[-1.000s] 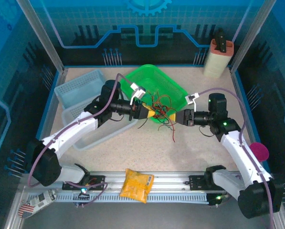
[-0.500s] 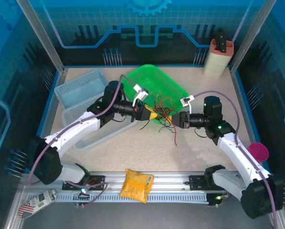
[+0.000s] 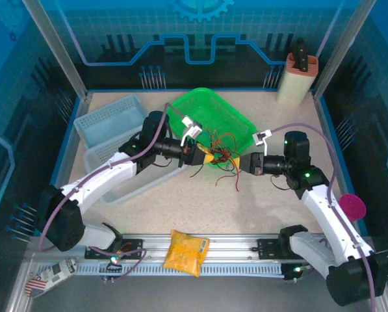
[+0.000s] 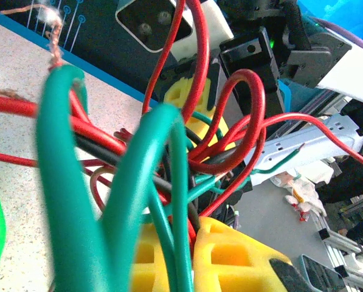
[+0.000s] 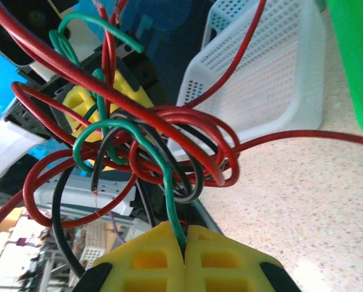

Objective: Untangle the cables

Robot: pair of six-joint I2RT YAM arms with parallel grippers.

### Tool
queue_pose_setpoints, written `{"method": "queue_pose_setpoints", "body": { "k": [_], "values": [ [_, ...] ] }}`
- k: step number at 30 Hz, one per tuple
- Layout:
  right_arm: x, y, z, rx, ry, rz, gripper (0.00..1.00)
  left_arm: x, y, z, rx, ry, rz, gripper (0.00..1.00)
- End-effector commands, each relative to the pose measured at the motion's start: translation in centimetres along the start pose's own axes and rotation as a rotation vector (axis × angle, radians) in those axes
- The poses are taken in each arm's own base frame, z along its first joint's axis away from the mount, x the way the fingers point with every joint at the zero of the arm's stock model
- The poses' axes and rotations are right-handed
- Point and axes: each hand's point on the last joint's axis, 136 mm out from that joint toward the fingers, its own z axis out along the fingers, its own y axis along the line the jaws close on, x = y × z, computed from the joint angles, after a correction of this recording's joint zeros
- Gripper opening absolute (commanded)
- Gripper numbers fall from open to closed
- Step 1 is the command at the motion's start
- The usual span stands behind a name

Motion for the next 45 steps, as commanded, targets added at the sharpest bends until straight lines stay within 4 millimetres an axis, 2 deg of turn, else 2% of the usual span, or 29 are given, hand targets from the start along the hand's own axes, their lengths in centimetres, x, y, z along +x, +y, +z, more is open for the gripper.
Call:
{"method": "queue_pose_setpoints", "body": {
  "k": [1,5,7,8,14,23,27,34,38,45],
  "values": [
    [-1.7,-0.5,-1.6,0.136,-0.093,-0.045,0.00,1.0,-1.7,-0.3,0.062,0.027,0.024,0.00],
    [-2.4,-1.4,-2.6,0.261,-0.148,-0.061,0.00,0.8,-2.9,-0.4,0.126,0.032,-0.003,0.00],
    [-2.4,-2.5,-3.1,0.338,-0.175,-0.040,0.00,0.7,-3.2,-0.5,0.149,0.030,-0.021,0.00],
    [-3.2,-1.8,-3.7,0.367,-0.217,-0.060,0.00,0.6,-3.4,-0.5,0.154,0.029,-0.026,0.00],
    [-3.8,-2.8,-6.1,0.586,-0.367,-0.034,0.00,0.6,-3.8,-0.6,0.163,0.029,-0.032,0.00],
    [-4.6,-3.0,-7.3,0.898,-0.475,-0.148,0.00,-0.2,-5.0,-0.5,0.219,0.029,-0.040,0.00],
    [-5.2,-2.8,-7.4,0.957,-0.526,-0.177,0.00,-0.2,-5.5,-0.6,0.233,0.051,-0.048,0.00],
    [-6.6,-2.4,-7.2,0.998,-0.632,-0.186,0.00,0.1,-5.2,-0.3,0.232,0.065,-0.086,0.00],
    [-7.7,-2.6,-7.2,1.056,-0.658,-0.235,0.00,-0.1,-6.1,-0.4,0.274,0.067,-0.090,0.00],
    [-9.3,-4.2,-8.4,1.095,-0.698,-0.230,0.00,0.8,-7.5,-1.2,0.311,0.115,-0.122,0.00]
  ]
}}
